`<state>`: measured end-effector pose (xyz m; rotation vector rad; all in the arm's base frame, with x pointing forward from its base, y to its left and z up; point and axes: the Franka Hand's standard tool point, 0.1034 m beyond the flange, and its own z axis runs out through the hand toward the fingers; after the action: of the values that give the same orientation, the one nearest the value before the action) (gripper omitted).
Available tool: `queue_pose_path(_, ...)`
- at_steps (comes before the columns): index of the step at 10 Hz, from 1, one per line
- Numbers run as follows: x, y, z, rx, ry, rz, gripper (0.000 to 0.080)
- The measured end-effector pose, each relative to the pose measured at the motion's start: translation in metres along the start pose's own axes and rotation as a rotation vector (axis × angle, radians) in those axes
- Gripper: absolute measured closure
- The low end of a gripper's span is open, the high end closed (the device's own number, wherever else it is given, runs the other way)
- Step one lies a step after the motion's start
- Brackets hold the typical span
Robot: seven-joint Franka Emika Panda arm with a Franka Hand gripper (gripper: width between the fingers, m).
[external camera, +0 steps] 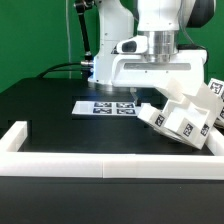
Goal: Assemble chair
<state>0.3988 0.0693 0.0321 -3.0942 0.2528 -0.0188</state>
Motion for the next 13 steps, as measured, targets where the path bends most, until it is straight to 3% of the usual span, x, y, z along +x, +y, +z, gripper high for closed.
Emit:
queue_pose_path(2,-0.002,-0.004,-0.004,0.009,-0.023,0.002,0.0150)
queue_pose_path(6,-0.001,0.001,-0.047,0.056,-0.014,0.015,0.0150)
queue_pose_path(8,0.001,-0.006,-0.071,0.072,-0.011,0.016,0.0150)
queue_pose_path(9,0.009,-0.007,-0.079,0.068,-0.001,0.006,0.0150)
queue_pose_path(11,0.050,-0.014,-0.094,0.065,0.047,-0.014,0.0150)
queue_pose_path(13,0.046,-0.013,-0.090,0.063,0.043,-0.014,0.0150)
